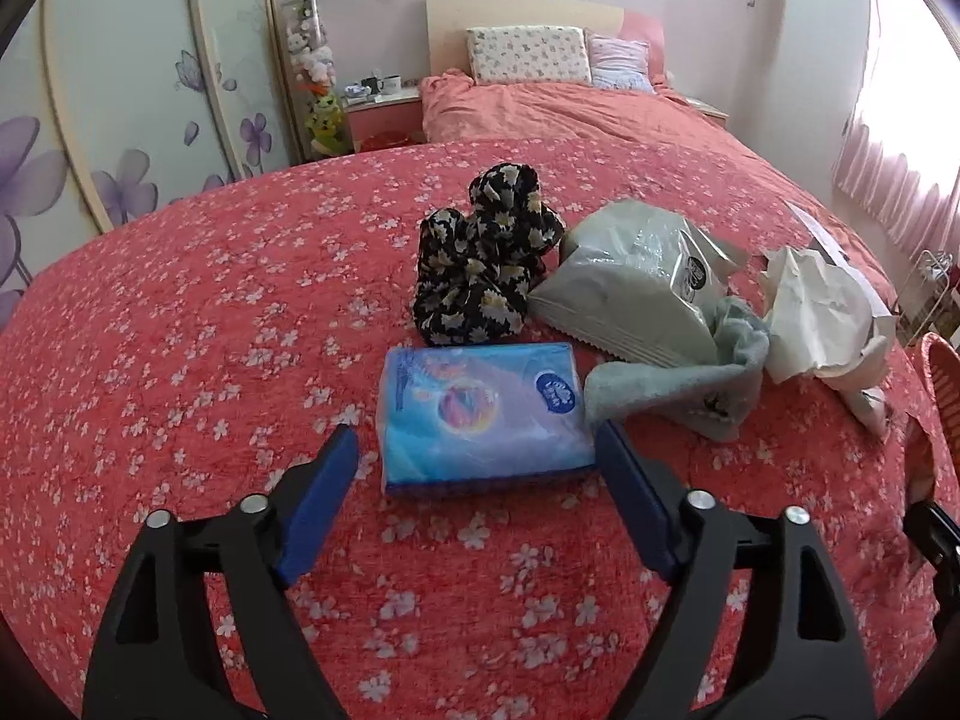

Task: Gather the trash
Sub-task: 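Grasp the blue tissue pack with the left tool while the right tool holds the wrapper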

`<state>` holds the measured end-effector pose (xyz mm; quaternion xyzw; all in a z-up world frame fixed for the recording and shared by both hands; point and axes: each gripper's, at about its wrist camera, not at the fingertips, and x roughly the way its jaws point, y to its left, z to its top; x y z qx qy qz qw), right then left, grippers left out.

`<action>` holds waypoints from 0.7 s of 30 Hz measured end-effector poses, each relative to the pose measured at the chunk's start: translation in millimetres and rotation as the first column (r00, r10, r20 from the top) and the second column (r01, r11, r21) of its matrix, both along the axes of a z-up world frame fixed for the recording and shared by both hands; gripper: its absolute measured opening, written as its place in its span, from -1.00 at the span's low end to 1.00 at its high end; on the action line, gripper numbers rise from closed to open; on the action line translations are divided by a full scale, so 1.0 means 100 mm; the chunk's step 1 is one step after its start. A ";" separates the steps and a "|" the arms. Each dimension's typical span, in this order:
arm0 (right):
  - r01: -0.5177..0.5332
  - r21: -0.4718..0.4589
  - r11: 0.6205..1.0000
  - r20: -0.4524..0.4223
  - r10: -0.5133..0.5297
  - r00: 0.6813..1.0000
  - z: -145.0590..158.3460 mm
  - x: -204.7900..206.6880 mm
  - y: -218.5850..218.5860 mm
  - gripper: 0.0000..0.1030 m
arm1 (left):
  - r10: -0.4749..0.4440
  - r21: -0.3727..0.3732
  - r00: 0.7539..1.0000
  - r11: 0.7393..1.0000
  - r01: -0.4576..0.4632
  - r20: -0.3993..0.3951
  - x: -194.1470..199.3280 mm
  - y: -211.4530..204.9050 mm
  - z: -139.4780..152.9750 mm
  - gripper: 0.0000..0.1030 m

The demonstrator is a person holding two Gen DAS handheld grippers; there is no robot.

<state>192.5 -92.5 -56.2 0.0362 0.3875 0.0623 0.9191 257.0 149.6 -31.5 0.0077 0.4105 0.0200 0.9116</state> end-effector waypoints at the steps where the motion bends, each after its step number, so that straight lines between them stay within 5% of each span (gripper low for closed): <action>1: 0.001 0.000 1.000 0.000 -0.001 1.000 0.00 0.00 0.00 -0.90 | -0.001 -0.003 1.000 1.000 0.001 -0.005 0.01 -0.01 0.00 0.59; 6: 0.000 0.008 1.000 -0.004 0.000 1.000 0.00 0.00 -0.01 -0.90 | 0.022 0.054 0.999 0.998 -0.019 -0.041 0.12 -0.06 -0.08 0.60; 8: 0.000 0.008 1.000 -0.004 0.000 1.000 0.00 -0.02 -0.02 -0.90 | 0.031 -0.007 0.997 0.999 -0.031 -0.068 0.17 0.00 -0.11 0.50; 21: 0.006 0.030 1.000 0.033 -0.007 0.999 0.17 -0.13 -0.10 -0.90 | 0.035 -0.048 0.998 0.998 -0.033 0.054 -0.19 0.22 0.29 0.43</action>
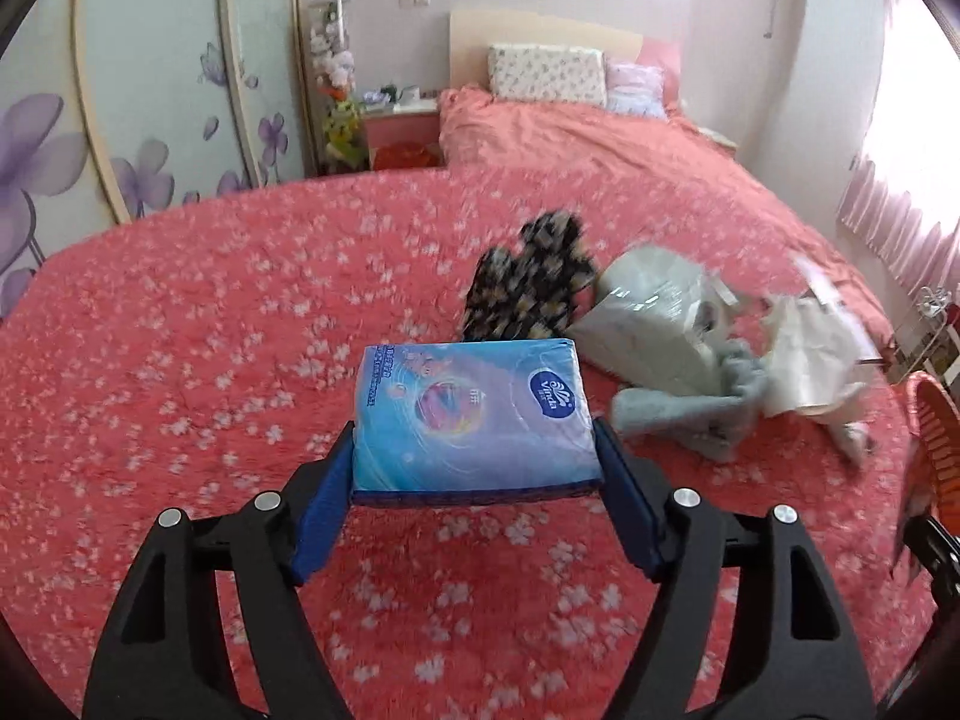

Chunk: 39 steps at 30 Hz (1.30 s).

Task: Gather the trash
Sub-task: 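Grasp the blue tissue pack with the left tool while the right tool holds the wrapper, then carry the wrapper and tissue pack over the orange basket and release both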

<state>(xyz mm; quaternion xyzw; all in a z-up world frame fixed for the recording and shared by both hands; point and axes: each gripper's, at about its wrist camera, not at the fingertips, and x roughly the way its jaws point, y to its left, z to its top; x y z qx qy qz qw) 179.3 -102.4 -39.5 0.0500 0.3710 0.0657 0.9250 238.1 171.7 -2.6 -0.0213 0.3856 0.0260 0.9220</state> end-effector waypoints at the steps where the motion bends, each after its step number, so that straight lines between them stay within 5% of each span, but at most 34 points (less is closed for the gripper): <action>1: 0.000 0.003 1.000 0.008 0.000 1.000 0.03 -0.03 -0.01 -0.90 | -0.008 0.005 1.000 1.000 0.008 0.015 -0.05 -0.03 0.06 0.43; 16: 0.100 0.034 0.994 0.092 -0.103 0.990 0.41 -0.32 -0.55 -0.90 | -0.249 0.004 0.959 0.968 0.251 0.138 -0.53 -1.01 0.59 0.43; 39: 0.345 0.104 0.933 0.098 -0.355 0.930 0.30 -0.61 -1.93 -0.90 | -0.512 0.011 0.843 0.855 0.518 0.166 -0.66 -2.48 0.49 0.43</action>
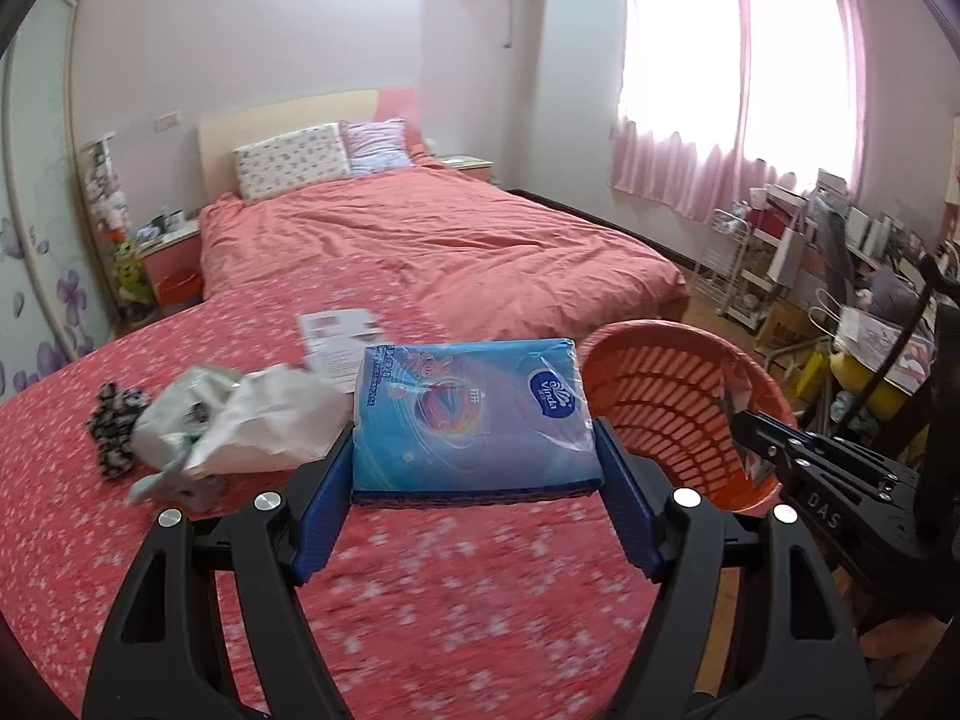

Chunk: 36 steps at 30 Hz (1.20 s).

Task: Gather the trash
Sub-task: 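Carry the wrapper and tissue pack over the orange basket and release both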

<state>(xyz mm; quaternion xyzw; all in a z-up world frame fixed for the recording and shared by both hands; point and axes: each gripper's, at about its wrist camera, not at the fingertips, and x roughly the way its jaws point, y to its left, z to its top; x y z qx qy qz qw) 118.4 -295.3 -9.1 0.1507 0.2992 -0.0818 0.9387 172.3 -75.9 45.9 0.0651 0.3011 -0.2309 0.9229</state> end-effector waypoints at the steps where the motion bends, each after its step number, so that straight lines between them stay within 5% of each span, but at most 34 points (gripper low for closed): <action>1: 0.007 0.001 1.000 0.000 -0.007 1.000 -0.01 0.00 -0.04 -0.90 | -0.014 0.000 1.000 1.000 0.014 -0.001 0.01 -0.08 -0.02 0.43; 27: 0.114 0.071 0.991 -0.022 -0.113 0.993 -0.42 0.22 -0.96 -0.87 | -0.192 0.036 0.980 0.980 0.194 -0.056 0.18 -1.20 -0.46 0.43; 36: 0.121 0.100 0.988 -0.031 -0.119 0.992 -0.51 0.30 -1.09 -0.65 | -0.204 0.078 0.973 0.974 0.213 -0.109 0.27 -1.38 -0.68 0.47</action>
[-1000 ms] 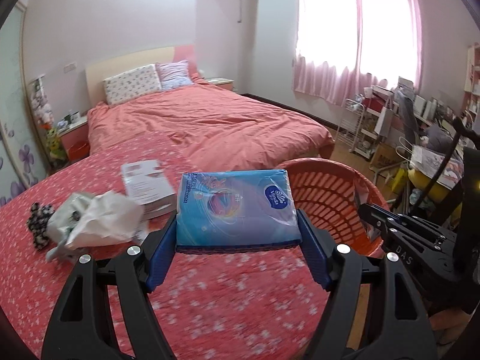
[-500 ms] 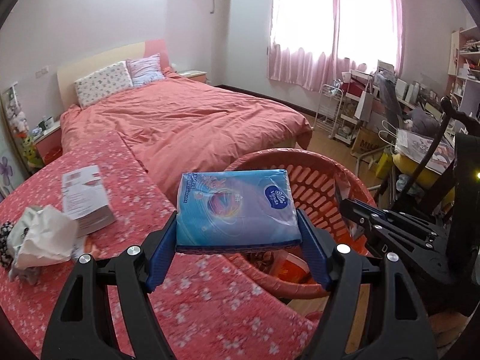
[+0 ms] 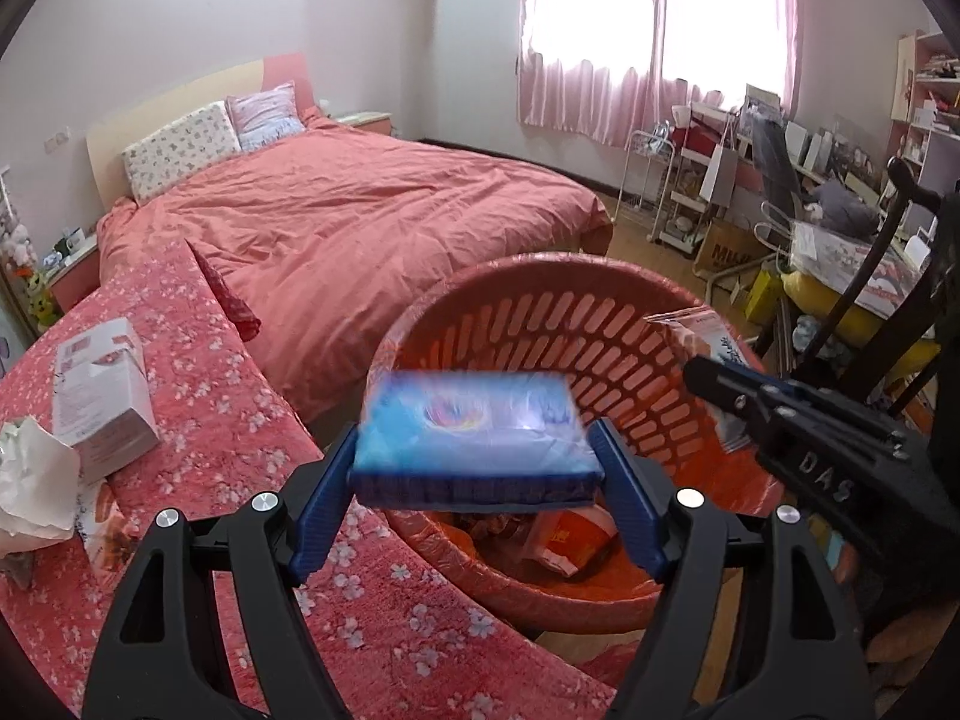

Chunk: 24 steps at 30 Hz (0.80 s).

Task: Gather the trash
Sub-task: 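Carry the wrapper and tissue pack over the orange basket and release both, then move both open tools back over the bed toward the remaining trash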

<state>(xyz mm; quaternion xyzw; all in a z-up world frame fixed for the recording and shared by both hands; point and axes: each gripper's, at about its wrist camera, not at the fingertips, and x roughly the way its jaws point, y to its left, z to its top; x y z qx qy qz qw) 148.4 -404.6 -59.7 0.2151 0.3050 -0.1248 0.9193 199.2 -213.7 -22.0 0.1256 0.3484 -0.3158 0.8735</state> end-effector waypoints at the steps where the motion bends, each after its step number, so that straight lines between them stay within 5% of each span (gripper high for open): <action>1: 0.001 0.003 1.000 0.001 -0.001 1.000 -0.01 0.00 -0.01 -0.53 | 0.001 0.004 1.000 1.000 -0.001 -0.002 0.00 0.00 -0.01 0.47; 8: 0.006 -0.004 1.000 0.001 -0.006 1.000 -0.03 -0.02 -0.02 -0.15 | 0.025 0.009 1.000 1.000 -0.025 0.004 0.03 0.09 -0.01 0.53; 24: -0.035 -0.055 0.998 -0.002 0.035 0.999 0.15 -0.05 0.29 -0.10 | 0.184 -0.004 0.979 0.983 -0.185 0.088 0.10 0.90 0.28 0.53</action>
